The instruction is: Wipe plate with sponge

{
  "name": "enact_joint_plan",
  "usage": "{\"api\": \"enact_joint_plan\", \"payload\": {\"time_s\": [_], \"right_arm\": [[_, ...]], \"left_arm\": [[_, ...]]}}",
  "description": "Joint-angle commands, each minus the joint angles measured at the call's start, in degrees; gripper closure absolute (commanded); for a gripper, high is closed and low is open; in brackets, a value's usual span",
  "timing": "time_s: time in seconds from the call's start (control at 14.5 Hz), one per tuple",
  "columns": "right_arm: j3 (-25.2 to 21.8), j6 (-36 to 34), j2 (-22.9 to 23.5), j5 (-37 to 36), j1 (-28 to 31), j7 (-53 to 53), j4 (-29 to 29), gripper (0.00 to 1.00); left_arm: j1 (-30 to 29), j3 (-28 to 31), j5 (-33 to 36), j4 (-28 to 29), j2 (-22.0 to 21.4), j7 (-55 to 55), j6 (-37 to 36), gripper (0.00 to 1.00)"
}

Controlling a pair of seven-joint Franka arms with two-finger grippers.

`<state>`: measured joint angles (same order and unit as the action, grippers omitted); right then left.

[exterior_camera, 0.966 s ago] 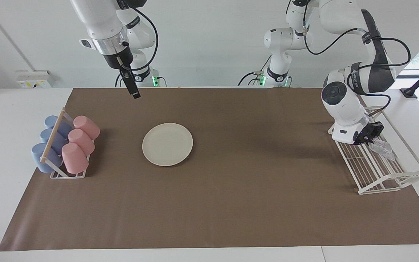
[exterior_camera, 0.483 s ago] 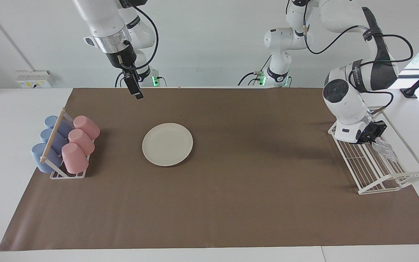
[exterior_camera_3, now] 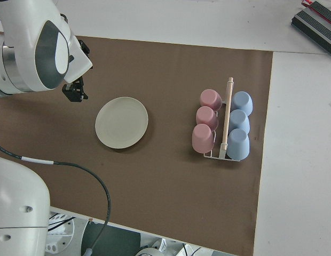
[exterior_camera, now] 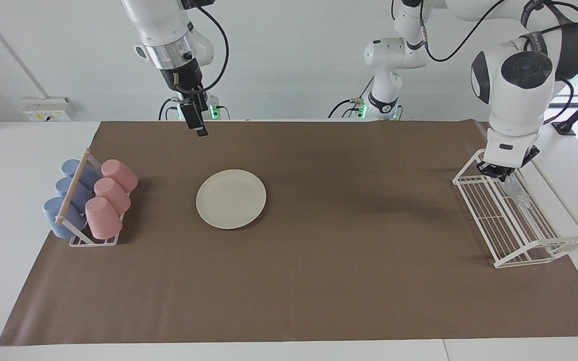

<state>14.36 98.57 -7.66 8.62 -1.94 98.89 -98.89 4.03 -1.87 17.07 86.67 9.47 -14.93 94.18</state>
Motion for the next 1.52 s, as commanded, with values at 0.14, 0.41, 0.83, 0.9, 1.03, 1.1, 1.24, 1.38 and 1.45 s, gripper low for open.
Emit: {"api": "enact_joint_plan", "payload": {"time_s": [0.14, 0.41, 0.83, 0.9, 1.03, 1.1, 1.24, 1.38, 1.45], "right_arm": [[0.3, 1.7, 0.2, -0.4, -2.1, 5.1, -0.8, 0.0], [0.3, -0.7, 0.2, 0.1, -2.3, 8.7, -1.0, 0.0], [0.3, -0.7, 4.8, 0.3, -7.5, 13.5, 3.5, 0.0], [0.3, -2.4, 8.5, -0.4, -9.2, 13.6, 8.1, 0.0], [0.4, -9.2, 17.8, -1.4, -10.5, 13.6, 19.9, 0.0], [0.3, -9.6, 20.6, -2.2, -12.7, 13.6, 23.5, 0.0], [0.4, -9.4, 23.6, -5.6, -16.9, 13.6, 25.5, 0.0], [-0.3, -9.2, 26.3, -5.9, -22.1, 14.0, 26.4, 0.0], [-0.6, -9.3, 28.5, -6.1, -24.1, 14.6, 29.1, 0.0]], "left_arm": [[-3.9, 1.1, -28.2, -2.8, -0.7, 1.0, -6.7, 1.0], [-5.3, 1.1, -46.4, 1.5, -3.2, 1.3, -6.9, 1.0], [-4.6, 1.2, -72.0, 25.8, -14.3, 14.9, -0.5, 1.0], [-4.5, 1.1, -74.4, 28.4, -14.9, 18.0, -0.6, 1.0], [-3.6, 0.9, -80.3, 32.1, -15.2, 23.3, -1.0, 1.0], [-3.5, 0.8, -83.7, 34.1, -15.2, 25.3, -1.1, 1.0], [-2.2, 0.8, -86.8, 36.2, -15.2, 28.5, -1.4, 1.0], [-0.8, 0.7, -87.9, 38.0, -15.2, 34.3, -3.5, 1.0], [1.1, 0.7, -88.4, 38.4, -15.1, 35.0, -3.5, 1.0]]}}
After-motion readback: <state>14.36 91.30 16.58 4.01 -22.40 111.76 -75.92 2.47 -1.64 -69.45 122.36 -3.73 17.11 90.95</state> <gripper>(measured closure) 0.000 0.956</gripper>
